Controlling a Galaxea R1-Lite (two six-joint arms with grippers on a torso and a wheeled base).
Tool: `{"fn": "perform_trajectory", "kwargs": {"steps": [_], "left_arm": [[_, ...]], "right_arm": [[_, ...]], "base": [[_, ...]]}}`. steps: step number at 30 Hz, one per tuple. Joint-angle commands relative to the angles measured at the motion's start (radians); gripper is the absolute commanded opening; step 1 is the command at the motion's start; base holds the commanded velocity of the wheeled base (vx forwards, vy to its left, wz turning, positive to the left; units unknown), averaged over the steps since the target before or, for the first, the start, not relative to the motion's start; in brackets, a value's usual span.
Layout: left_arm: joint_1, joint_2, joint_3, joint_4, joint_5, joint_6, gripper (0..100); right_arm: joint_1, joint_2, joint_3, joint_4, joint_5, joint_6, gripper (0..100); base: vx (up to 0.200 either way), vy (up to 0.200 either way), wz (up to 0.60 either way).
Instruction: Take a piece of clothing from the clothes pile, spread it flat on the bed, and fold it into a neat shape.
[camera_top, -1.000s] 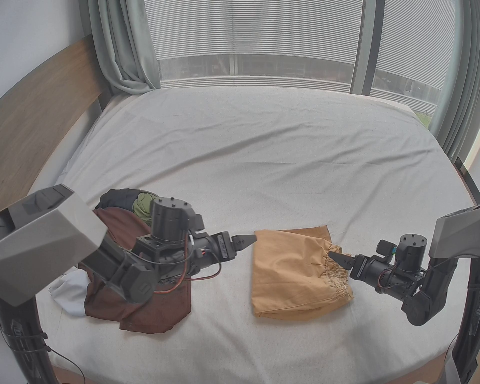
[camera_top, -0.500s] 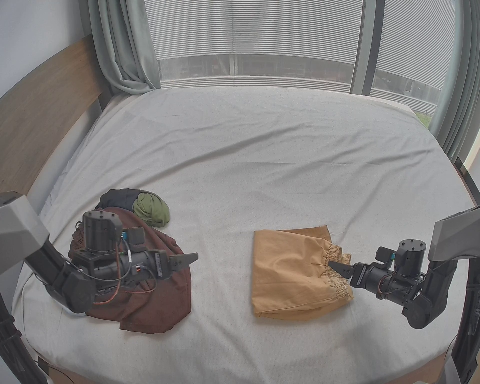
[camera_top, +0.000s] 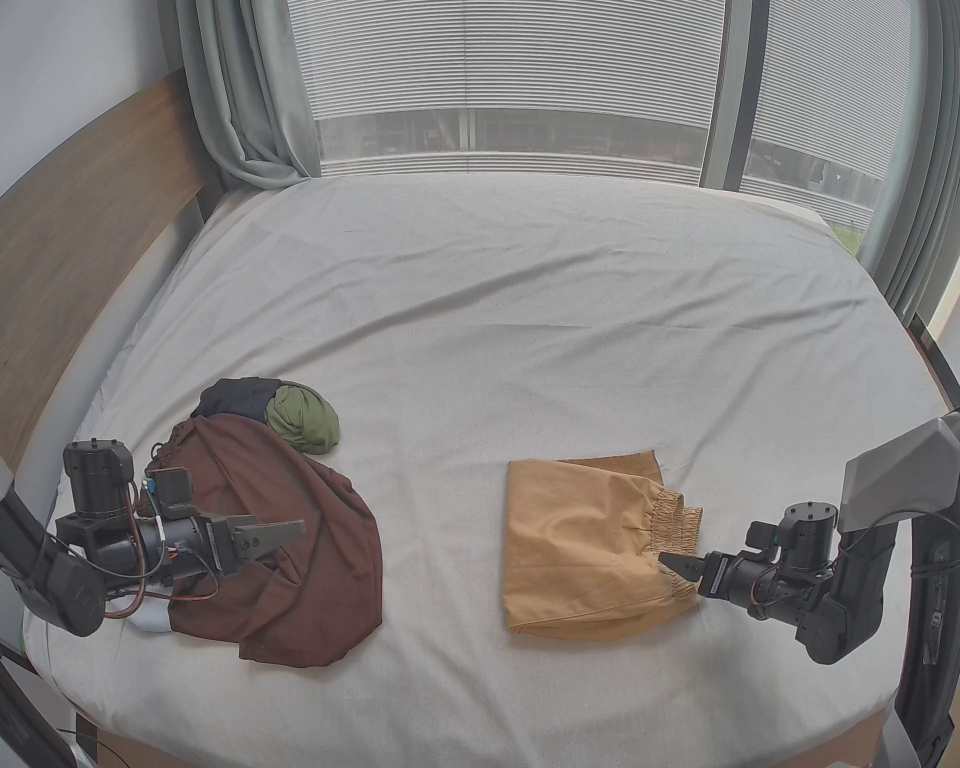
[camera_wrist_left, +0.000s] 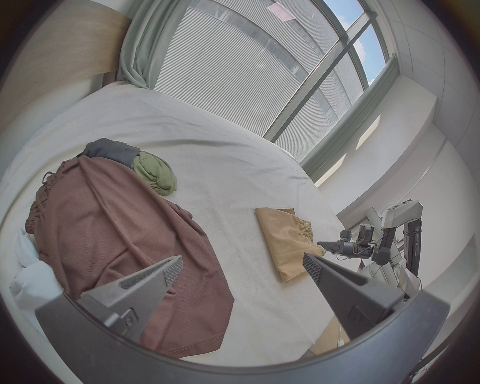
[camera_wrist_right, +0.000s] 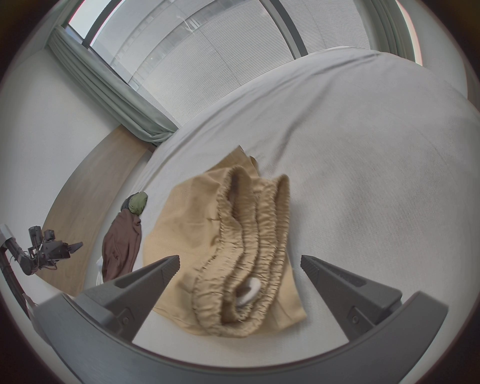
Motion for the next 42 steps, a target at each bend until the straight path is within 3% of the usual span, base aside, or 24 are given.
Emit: {"fn": "perform_trajectory", "kwargs": {"steps": [1,11,20,27,28,42], "left_arm": [[0.030,-0.020,0.017,-0.007,-0.010,0.000,100],[0.030,-0.017,0.056,-0.061,-0.008,0.003,100],[0.030,-0.018,0.079,-0.116,-0.008,0.000,100],[0.031,-0.023,0.083,-0.116,-0.008,0.000,100],[0.030,-0.021,0.083,-0.117,-0.007,0.000,100],[0.030,-0.017,0.082,-0.117,-0.004,0.000,100]], "right_arm": [[-0.009,0.055,0.000,0.000,0.000,-0.001,100],[0.034,0.124,-0.008,-0.012,0.002,0.011,100],[0.077,0.151,-0.081,-0.018,0.002,0.145,100],[0.080,0.153,-0.089,-0.018,0.000,0.157,100],[0.080,0.153,-0.089,-0.018,0.000,0.157,0],[0.091,0.137,-0.091,-0.023,0.003,0.158,0]], "base": [[0.000,0.000,0.00],[0.000,0.000,0.00],[0.000,0.000,0.00],[0.000,0.000,0.00],[0.000,0.000,0.00],[0.000,0.000,0.00]]}}
